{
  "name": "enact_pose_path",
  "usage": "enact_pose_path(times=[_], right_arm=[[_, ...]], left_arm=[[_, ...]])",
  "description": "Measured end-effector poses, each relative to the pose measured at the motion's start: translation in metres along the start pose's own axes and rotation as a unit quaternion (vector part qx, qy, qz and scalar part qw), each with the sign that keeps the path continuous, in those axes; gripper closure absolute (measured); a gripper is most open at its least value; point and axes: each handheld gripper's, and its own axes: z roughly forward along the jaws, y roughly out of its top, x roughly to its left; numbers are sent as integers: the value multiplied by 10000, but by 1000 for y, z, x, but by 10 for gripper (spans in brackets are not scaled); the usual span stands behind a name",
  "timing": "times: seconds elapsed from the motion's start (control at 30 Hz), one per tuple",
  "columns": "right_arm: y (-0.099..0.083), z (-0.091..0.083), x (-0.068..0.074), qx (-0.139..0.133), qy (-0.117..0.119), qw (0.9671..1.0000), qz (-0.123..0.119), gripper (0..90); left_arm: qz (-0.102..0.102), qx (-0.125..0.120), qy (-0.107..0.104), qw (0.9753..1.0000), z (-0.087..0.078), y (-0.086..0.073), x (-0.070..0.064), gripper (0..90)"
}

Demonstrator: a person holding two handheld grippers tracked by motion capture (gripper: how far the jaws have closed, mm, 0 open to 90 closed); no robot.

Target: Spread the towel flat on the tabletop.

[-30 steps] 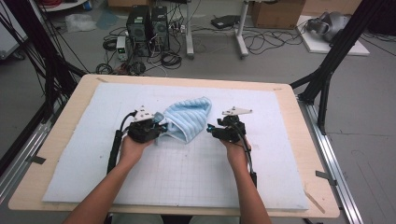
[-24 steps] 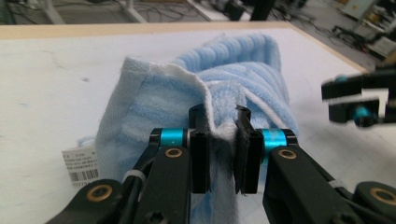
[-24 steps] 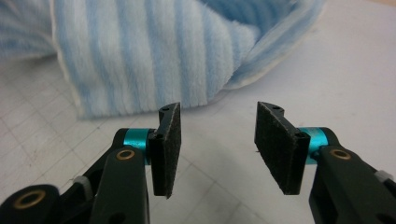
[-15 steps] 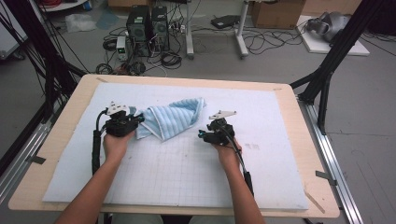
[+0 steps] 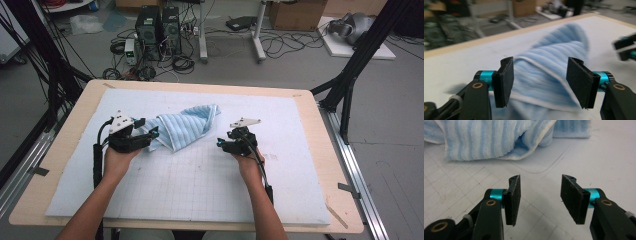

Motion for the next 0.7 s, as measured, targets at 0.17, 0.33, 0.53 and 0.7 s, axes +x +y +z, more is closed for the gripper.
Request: enact_pose_path(times=[0.17, 0.33, 0.53, 0.7], right_arm=[[-10, -1, -3, -34, 7, 9999, 132, 502], [-16, -2, -5, -21, 23, 9998, 194, 497], [-17, -1, -3, -10, 92, 9998, 191, 505], [-14, 14, 6, -81, 296, 9993, 224, 545]], left_arm=[[-20, 768, -707, 9945, 29, -15, -19, 400], [288, 1144, -734, 9903, 51, -23, -39, 380], [571, 1306, -383, 9891, 66, -27, -44, 639], [281, 911, -278, 9951, 62, -19, -35, 857]])
